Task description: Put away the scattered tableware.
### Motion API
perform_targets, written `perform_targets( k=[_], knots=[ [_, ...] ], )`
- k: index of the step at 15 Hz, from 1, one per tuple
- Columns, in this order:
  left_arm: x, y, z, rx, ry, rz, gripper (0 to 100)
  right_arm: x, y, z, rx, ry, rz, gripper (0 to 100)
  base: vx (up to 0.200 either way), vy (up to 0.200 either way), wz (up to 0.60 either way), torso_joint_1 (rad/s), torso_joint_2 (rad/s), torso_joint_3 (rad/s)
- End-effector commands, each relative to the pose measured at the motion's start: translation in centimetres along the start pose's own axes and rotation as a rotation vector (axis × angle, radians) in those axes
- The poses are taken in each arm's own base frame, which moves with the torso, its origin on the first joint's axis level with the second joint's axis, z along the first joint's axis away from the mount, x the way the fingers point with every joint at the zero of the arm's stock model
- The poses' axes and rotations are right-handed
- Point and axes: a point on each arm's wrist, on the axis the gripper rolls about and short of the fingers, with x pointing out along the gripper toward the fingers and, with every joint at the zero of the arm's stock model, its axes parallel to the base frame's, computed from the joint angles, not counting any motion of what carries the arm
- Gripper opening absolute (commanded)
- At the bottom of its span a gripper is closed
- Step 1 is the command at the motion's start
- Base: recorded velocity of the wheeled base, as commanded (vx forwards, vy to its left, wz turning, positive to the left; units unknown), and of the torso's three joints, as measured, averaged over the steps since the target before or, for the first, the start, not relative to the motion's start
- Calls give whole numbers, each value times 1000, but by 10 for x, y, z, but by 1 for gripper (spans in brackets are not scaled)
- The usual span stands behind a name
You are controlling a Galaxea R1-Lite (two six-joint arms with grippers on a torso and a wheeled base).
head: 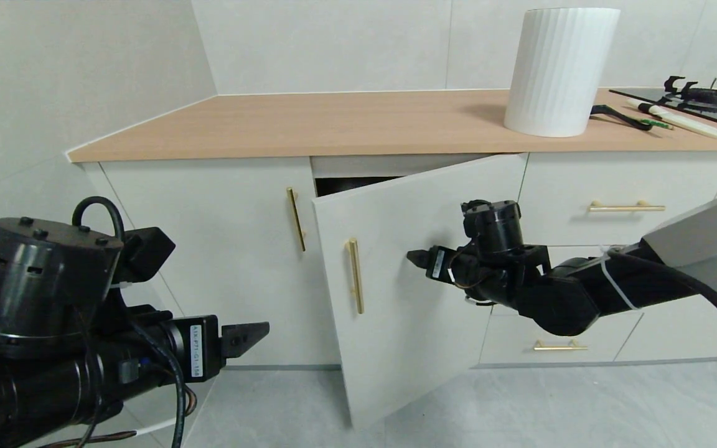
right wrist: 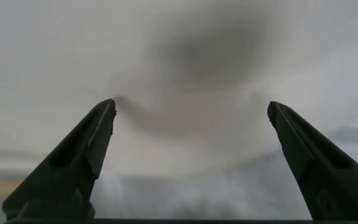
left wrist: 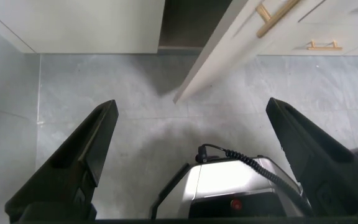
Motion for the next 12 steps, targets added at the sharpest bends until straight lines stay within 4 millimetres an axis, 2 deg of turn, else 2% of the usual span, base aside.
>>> perform_targets(
  k=[1,2,4,12],
  knots=[
    [0,0,0,0,2,1,100,21,9,-4,54,-39,-23,100,0,0,0,0,0,0],
    [0,0,0,0,2,1,100,35,9,-7,82,-71,-58,100,0,0,0,0,0,0],
    [1,0,0,0,3,2,100,49,8,-8,116,-107,-86,100,0,0,0,0,0,0],
    [3,0,-1,3,13,5,100,83,-7,-1,177,-229,-189,100,0,0,0,0,0,0]
  ],
)
